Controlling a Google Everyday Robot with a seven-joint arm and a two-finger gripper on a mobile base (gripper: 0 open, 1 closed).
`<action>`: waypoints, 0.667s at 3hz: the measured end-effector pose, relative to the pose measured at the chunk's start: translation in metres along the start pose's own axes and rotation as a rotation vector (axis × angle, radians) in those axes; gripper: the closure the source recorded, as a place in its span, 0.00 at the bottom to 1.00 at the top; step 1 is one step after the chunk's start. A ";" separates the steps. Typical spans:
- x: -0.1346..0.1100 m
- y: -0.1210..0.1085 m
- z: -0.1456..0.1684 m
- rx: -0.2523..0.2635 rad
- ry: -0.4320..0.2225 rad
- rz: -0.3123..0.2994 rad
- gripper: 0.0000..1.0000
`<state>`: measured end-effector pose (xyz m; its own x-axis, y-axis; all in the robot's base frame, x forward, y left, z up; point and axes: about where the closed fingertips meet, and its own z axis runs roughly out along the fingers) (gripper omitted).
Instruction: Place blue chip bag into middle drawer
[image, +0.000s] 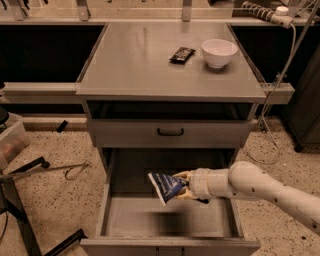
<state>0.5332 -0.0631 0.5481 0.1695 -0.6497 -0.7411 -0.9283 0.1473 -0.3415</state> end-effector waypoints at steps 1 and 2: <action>0.000 0.000 0.000 0.000 0.000 0.000 1.00; 0.013 0.010 0.024 -0.008 -0.023 0.008 1.00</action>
Offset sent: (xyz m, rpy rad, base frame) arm 0.0033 0.0244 -0.0706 0.0566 0.0169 0.0166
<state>0.5341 -0.0523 0.5207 0.1698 -0.6315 -0.7565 -0.9320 0.1464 -0.3315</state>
